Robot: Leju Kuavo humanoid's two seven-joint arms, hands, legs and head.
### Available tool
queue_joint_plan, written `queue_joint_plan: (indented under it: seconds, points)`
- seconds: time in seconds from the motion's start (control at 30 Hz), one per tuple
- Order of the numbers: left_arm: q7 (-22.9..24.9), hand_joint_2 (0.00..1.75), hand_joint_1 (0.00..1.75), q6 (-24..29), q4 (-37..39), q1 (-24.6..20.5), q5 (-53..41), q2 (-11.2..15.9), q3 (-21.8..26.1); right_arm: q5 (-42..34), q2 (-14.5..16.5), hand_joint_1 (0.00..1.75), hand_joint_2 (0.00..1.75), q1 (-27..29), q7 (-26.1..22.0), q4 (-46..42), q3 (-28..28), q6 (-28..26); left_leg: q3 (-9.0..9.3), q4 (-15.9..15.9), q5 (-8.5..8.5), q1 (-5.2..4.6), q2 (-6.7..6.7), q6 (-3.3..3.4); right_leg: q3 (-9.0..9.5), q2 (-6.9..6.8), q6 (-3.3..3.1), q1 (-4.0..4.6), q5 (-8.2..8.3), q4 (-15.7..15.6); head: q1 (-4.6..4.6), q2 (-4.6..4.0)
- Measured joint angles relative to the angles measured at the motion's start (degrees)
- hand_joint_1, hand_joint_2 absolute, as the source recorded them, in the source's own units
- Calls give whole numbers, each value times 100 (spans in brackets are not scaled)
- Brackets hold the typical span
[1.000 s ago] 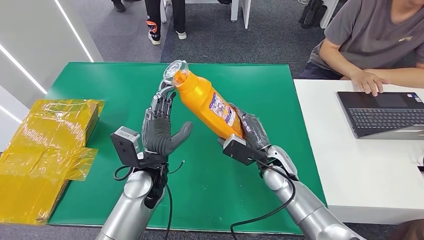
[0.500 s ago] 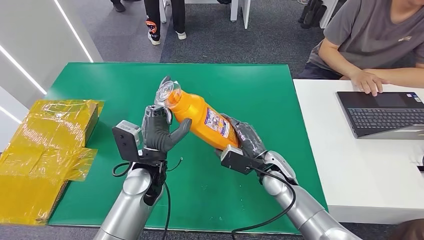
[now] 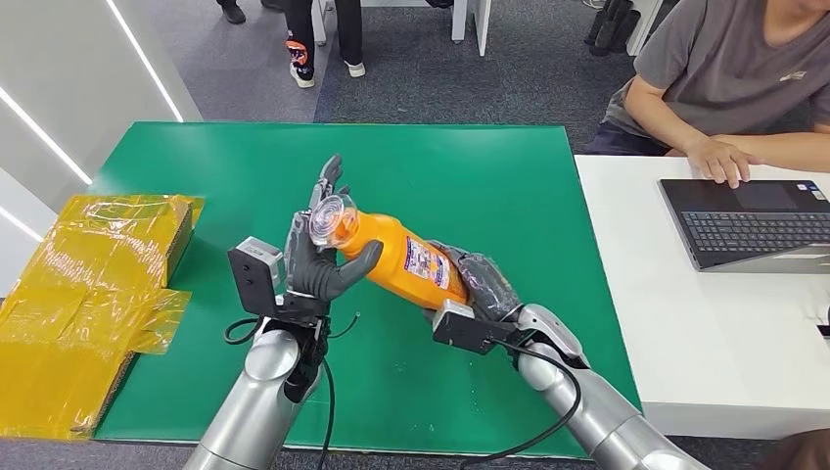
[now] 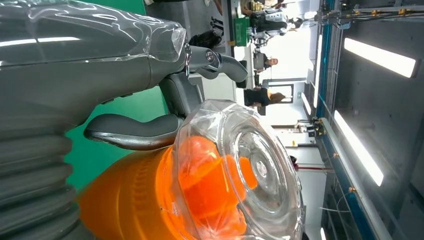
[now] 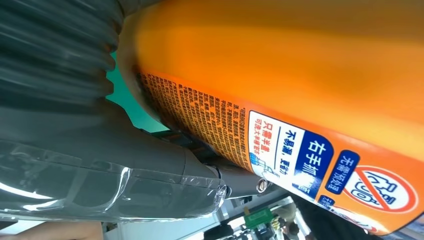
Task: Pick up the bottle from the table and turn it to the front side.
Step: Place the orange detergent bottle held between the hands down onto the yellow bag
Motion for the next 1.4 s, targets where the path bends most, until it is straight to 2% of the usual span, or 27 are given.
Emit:
queue_joint_plan:
  seconds: [0.27,0.4,0.47,0.6,1.4]
  points:
    - [-2,175,0,-60,105,-9,-31,-2,2,203,-37,175,175,0,101,27,0,171,0,0,0,0,1,0,0,1,0,0,0,1,2,0]
    - [-36,175,150,-72,125,-6,-36,-2,15,319,-37,175,175,-3,156,80,-1,215,0,0,0,0,1,0,0,1,0,0,0,1,1,0]
    - [-57,175,150,-74,125,-2,-36,-2,17,348,-37,175,175,-8,167,101,-1,216,0,0,0,0,0,0,0,0,0,0,0,1,1,0]
    - [-61,175,175,-74,131,0,-42,-3,19,364,-37,175,175,-18,170,129,-1,216,0,0,0,0,0,0,0,0,0,0,0,1,0,-1]
    - [-74,175,175,-314,155,6,-44,-4,22,585,-37,175,175,82,307,91,-45,64,1,0,0,0,1,0,0,1,0,0,0,1,0,-1]
